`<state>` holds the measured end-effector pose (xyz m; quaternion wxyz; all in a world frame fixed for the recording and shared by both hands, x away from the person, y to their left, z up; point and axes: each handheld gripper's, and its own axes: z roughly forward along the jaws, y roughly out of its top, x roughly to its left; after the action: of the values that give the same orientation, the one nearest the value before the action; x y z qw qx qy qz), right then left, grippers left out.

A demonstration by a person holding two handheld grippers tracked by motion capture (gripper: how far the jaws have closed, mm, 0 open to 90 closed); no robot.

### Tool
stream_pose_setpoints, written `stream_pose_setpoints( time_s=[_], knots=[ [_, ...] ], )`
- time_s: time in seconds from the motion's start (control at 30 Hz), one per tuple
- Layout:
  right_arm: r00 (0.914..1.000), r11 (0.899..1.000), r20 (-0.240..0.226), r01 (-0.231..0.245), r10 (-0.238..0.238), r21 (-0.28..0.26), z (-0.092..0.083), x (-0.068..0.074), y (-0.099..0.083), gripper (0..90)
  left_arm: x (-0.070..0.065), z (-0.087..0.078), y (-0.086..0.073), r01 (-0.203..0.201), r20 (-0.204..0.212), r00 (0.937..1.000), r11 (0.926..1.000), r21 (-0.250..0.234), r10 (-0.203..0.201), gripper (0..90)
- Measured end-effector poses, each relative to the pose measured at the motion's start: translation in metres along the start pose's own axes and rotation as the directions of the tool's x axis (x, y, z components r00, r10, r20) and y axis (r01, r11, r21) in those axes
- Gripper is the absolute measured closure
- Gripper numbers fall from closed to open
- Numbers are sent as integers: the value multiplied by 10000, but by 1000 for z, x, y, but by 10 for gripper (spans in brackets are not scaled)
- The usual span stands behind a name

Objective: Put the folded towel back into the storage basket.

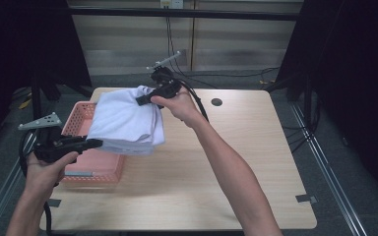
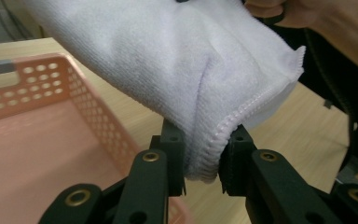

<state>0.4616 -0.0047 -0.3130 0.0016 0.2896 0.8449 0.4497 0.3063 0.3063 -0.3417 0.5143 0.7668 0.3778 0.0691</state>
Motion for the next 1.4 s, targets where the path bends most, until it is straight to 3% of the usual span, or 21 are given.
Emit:
stream_pose_setpoints(
  time_s=[0.17,0.33,0.5,0.6,0.67,0.9,0.97,1.1,1.27,1.37,1.4],
  knots=[
    [10000,10000,-93,32,-32,49,14,7,14,707,13,-18,0,166,-257,9995,9995,-285,-173,750],
    [9999,9999,-142,-62,64,118,44,16,27,708,30,-37,-8,492,-705,9962,9983,-298,-512,752],
    [9994,9995,-190,-273,276,162,77,27,34,710,52,-55,-26,997,-1171,9878,9944,-352,-1032,753],
    [9996,9991,-32,-287,288,299,100,34,35,710,66,-60,-37,1285,-1624,9781,9915,-194,-1299,755],
    [9985,9979,78,-537,534,350,114,37,33,710,78,-61,-46,1613,-1792,9706,9868,-109,-1606,756],
    [9947,9920,481,-943,905,842,156,34,11,710,100,-47,-71,2175,-2426,9500,9741,613,-1969,755],
    [9925,9887,563,-1134,1083,976,164,31,4,711,104,-41,-77,2340,-2441,9472,9687,823,-2080,753],
    [9900,9853,706,-1293,1219,1117,178,27,-10,710,103,-31,-84,2219,-2692,9460,9661,1317,-1806,749],
    [9900,9842,977,-1147,1020,1346,191,26,-21,707,101,-23,-88,2149,-2952,9424,9610,1743,-1572,726],
    [9918,9824,845,-1084,964,1523,196,23,-26,686,97,-18,-90,2013,-3075,9428,9553,2167,-1290,641],
    [9917,9822,884,-1066,937,1549,197,22,-28,669,96,-17,-90,1988,-3229,9386,9555,2178,-1217,586]
  ],
)
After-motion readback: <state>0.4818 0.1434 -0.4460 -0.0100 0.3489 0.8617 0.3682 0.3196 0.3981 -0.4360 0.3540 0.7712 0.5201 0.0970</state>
